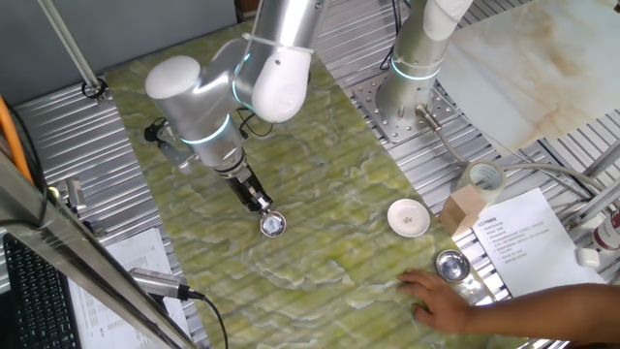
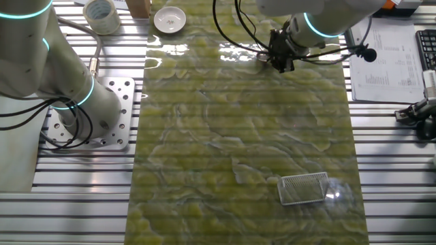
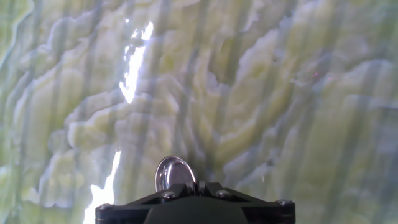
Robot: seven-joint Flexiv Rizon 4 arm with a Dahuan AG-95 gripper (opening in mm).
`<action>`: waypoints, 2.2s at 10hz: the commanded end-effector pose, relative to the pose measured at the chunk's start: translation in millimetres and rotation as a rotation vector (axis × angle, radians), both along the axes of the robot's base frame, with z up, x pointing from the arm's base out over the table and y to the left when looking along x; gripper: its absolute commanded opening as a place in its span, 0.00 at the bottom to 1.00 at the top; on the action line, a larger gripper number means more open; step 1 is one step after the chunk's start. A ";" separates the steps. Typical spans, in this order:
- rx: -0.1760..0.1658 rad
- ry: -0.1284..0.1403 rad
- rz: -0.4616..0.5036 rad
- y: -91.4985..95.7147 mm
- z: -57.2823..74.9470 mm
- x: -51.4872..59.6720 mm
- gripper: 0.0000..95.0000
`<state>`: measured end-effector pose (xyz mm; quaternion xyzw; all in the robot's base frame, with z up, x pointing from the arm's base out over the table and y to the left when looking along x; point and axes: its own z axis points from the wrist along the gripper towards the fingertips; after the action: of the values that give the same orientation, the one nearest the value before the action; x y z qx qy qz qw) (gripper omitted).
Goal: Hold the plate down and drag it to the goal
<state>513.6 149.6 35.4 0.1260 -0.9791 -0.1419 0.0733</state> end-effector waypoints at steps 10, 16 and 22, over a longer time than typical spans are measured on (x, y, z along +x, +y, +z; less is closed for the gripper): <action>-0.045 -0.033 0.007 -3.2 -8.7 -1.1 0.00; -0.046 -0.039 0.028 -10.6 -9.2 0.2 0.00; -0.056 -0.041 0.043 -13.9 -9.9 0.5 0.00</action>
<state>514.8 135.5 25.0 0.1477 -0.9811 -0.1105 0.0591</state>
